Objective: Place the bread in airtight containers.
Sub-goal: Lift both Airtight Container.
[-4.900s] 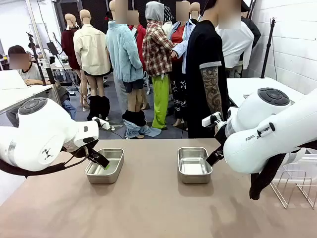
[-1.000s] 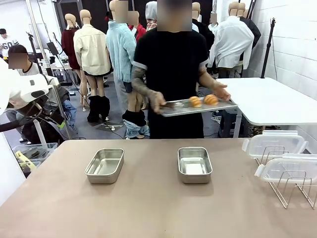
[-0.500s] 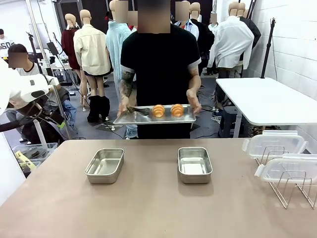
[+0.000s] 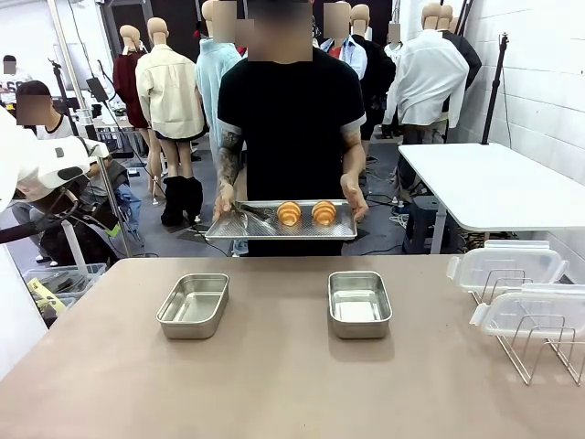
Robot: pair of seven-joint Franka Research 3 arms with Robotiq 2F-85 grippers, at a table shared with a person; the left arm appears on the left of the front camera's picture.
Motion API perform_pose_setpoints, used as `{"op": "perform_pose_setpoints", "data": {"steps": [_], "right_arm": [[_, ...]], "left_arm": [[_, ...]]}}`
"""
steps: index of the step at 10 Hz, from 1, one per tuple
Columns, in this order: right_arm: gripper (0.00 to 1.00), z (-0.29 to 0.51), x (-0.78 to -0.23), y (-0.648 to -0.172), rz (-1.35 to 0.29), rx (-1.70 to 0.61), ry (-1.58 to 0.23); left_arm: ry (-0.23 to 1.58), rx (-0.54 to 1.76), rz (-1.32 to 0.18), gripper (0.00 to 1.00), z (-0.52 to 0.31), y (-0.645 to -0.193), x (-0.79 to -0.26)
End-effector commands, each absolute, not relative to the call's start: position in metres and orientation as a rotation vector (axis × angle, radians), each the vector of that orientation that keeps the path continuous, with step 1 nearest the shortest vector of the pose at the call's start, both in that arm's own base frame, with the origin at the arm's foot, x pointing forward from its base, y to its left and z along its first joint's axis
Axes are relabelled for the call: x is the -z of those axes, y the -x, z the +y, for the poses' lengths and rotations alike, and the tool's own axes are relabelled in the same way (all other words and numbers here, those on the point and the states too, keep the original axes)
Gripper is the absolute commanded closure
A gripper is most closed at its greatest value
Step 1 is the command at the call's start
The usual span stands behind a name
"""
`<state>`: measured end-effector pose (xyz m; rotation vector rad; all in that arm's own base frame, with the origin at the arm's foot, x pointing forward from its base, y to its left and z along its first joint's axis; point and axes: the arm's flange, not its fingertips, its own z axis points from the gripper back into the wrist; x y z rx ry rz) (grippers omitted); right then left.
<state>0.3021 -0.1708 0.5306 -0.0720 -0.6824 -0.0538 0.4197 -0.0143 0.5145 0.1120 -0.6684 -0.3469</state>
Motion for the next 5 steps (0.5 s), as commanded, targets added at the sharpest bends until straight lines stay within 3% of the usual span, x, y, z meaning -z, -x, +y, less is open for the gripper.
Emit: {"op": "perform_pose_setpoints", "data": {"steps": [1,5], "right_arm": [[0.00,-0.1712,-0.5293,-0.3019,-0.676,0.058,0.069],[0.00,-0.1712,-0.5293,-0.3019,-0.676,0.058,0.069]], "left_arm": [[-0.110,0.348,-0.673,0.00,-0.0138,-0.4201,-0.5166],[-0.110,0.348,-0.673,0.00,-0.0138,-0.4201,-0.5166]]}}
